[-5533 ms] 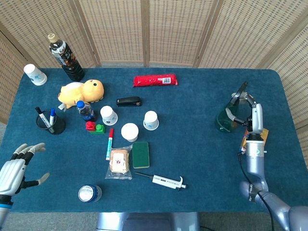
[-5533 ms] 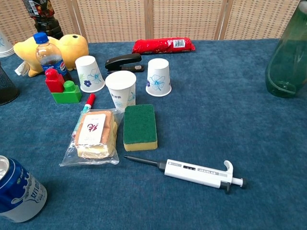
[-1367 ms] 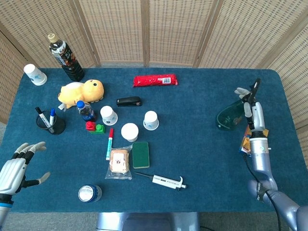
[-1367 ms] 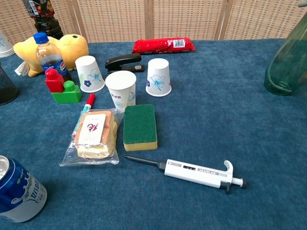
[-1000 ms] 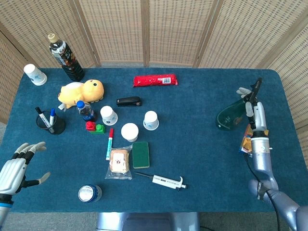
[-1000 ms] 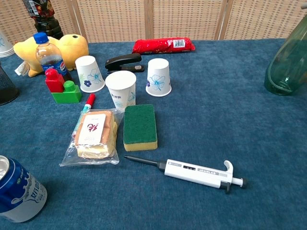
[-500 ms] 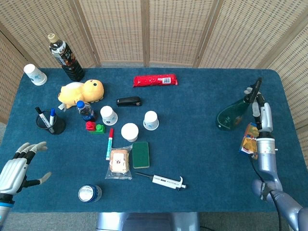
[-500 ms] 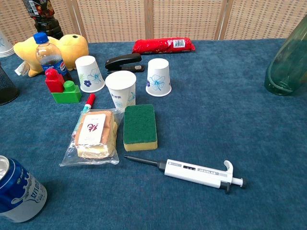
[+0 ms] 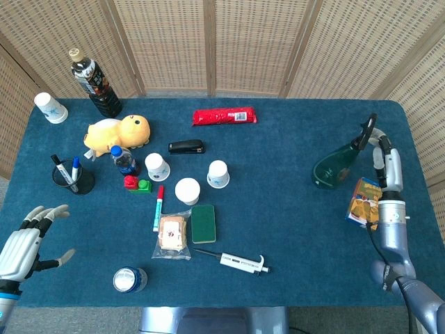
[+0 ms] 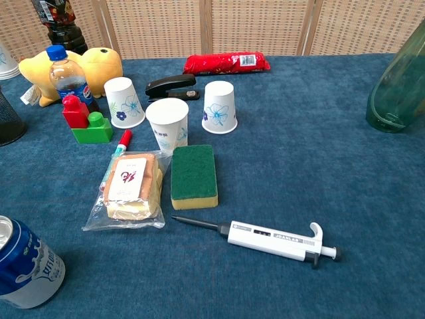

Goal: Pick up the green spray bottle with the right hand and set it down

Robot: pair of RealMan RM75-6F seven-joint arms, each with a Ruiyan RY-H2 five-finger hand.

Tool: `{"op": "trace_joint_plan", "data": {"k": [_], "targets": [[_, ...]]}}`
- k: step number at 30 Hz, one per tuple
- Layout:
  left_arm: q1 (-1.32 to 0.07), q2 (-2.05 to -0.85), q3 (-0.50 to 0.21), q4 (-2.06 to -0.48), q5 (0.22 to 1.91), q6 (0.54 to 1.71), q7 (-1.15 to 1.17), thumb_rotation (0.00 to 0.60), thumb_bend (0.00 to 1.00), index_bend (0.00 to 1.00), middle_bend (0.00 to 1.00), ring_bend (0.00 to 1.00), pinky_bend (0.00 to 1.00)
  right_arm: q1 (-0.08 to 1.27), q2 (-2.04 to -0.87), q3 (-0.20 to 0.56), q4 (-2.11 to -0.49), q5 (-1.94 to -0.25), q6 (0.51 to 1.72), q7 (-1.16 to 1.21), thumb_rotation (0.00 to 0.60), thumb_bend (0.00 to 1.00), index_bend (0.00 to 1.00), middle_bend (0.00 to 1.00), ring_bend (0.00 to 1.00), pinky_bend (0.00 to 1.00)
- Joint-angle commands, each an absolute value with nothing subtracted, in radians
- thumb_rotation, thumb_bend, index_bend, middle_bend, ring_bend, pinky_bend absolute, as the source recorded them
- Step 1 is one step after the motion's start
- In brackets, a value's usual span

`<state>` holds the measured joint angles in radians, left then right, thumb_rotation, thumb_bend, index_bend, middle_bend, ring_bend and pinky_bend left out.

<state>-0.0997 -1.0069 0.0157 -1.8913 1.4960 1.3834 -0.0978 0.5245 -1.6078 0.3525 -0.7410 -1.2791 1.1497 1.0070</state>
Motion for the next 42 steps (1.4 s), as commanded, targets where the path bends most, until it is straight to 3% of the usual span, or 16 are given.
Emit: {"op": "trace_joint_plan", "data": {"k": [1, 17, 25, 31, 36, 42], "targets": [[-0.100, -1.007, 0.016, -1.893, 1.496, 1.383, -0.096, 0.599, 0.28, 0.12, 0.27, 0.18, 0.06, 0.518, -1.600, 0.353, -0.739, -1.278, 1.152, 1.008, 0.030, 0.23, 0.20, 0.27, 0.13, 0.22], [-0.100, -1.026, 0.006, -1.900, 1.478, 1.395, -0.025, 0.600, 0.28, 0.14, 0.28, 0.17, 0.06, 0.428, -1.493, 0.322, -0.747, -1.294, 1.190, 1.008, 0.040, 0.23, 0.23, 0.28, 0.15, 0.22], [-0.089, -1.049, -0.001, -1.914, 1.455, 1.421, 0.075, 0.600, 0.28, 0.18, 0.28, 0.18, 0.06, 0.340, -1.407, 0.249, -0.759, -1.380, 1.325, 0.927, 0.198, 0.26, 0.31, 0.34, 0.23, 0.22], [-0.079, -1.058, 0.001, -1.916, 1.447, 1.437, 0.122, 0.600, 0.28, 0.18, 0.28, 0.18, 0.06, 0.289, -1.351, 0.202, -0.811, -1.432, 1.404, 0.839, 0.284, 0.28, 0.36, 0.37, 0.25, 0.25], [-0.060, -1.063, 0.011, -1.910, 1.445, 1.457, 0.150, 0.600, 0.28, 0.20, 0.28, 0.18, 0.06, 0.254, -1.259, 0.134, -0.930, -1.494, 1.416, 0.730, 0.326, 0.28, 0.39, 0.39, 0.29, 0.32], [-0.035, -1.064, 0.030, -1.896, 1.435, 1.473, 0.187, 0.600, 0.28, 0.21, 0.28, 0.18, 0.06, 0.230, -1.140, 0.077, -1.131, -1.542, 1.408, 0.550, 0.341, 0.28, 0.42, 0.40, 0.30, 0.33]]}}
